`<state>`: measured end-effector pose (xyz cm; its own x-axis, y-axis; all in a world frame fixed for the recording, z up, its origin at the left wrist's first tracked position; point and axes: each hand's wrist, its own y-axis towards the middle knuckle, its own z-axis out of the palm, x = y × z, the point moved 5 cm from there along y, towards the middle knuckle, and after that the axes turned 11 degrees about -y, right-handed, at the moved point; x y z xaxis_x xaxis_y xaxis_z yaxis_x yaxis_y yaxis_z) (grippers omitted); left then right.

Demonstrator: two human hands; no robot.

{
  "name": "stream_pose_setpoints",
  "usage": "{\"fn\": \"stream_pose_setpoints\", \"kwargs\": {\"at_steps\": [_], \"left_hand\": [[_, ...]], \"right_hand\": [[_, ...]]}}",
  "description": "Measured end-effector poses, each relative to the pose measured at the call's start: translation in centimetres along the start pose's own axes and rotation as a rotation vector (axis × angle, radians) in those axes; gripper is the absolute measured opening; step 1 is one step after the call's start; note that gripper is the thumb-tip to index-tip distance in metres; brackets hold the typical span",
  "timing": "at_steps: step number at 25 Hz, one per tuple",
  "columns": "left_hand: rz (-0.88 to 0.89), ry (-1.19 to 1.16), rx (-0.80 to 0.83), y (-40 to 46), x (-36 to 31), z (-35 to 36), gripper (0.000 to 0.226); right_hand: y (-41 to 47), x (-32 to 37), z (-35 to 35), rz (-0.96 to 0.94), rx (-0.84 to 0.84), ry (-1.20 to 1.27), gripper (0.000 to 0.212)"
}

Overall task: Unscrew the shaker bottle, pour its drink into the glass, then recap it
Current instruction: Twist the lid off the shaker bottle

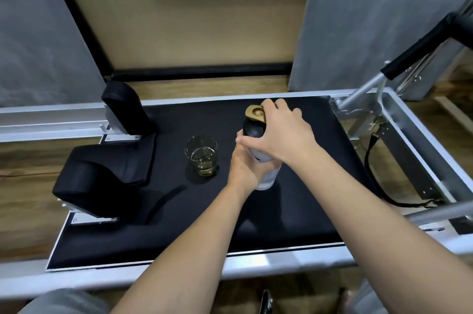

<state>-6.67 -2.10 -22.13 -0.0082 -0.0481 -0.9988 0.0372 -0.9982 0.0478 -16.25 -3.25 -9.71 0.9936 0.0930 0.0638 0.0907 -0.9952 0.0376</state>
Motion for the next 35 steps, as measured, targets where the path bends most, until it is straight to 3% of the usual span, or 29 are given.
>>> {"fn": "stream_pose_setpoints", "kwargs": {"at_steps": [6, 10, 14, 18, 21, 24, 26, 28, 30, 32, 34, 35], "left_hand": [[-0.068, 0.023, 0.026, 0.6, 0.4, -0.6, 0.093], [-0.108, 0.045, 0.039, 0.6, 0.9, -0.9, 0.085], [-0.096, 0.029, 0.06, 0.4, 0.6, -1.2, 0.106], [-0.097, -0.006, 0.078, -0.1, 0.2, -1.2, 0.093], [-0.093, -0.037, 0.086, -0.2, 0.1, -1.0, 0.088], [-0.075, -0.079, 0.101, -0.1, 0.1, -0.7, 0.085], [-0.051, -0.083, 0.094, 0.2, 0.0, -0.5, 0.086], [-0.048, -0.063, 0.101, 0.2, -0.2, -0.3, 0.086], [-0.083, -0.133, 0.1, 0.5, 0.0, -0.1, 0.092], [-0.159, -0.256, 0.092, 0.6, -0.1, -0.1, 0.114], [-0.162, -0.266, 0.079, 0.7, 0.1, -0.5, 0.126], [-0.164, -0.206, 0.073, 0.5, 0.2, -0.7, 0.118]], "right_hand": [[0.5, -0.7, -0.3, -0.106, 0.01, 0.095, 0.074], [0.4, -0.6, -0.4, -0.255, 0.033, 0.115, 0.071], [0.3, -0.4, -0.8, -0.328, 0.069, 0.141, 0.065], [0.1, -0.4, -1.5, -0.443, 0.12, 0.044, 0.064], [-0.4, -0.4, -1.6, -0.408, 0.085, -0.054, 0.063], [-0.4, -0.1, -1.6, -0.247, 0.135, -0.108, 0.089], [0.1, -0.5, -2.2, 0.021, 0.201, 0.144, 0.111], [0.8, -0.7, -2.8, 0.188, 0.176, 0.326, 0.117], [0.7, -0.1, -2.3, 0.232, 0.192, 0.181, 0.113], [0.5, 1.0, -1.1, 0.206, 0.179, -0.043, 0.096], [0.4, 1.6, -0.8, 0.058, 0.077, -0.12, 0.078], [0.3, 1.5, -1.0, -0.059, 0.045, -0.089, 0.075]]}}
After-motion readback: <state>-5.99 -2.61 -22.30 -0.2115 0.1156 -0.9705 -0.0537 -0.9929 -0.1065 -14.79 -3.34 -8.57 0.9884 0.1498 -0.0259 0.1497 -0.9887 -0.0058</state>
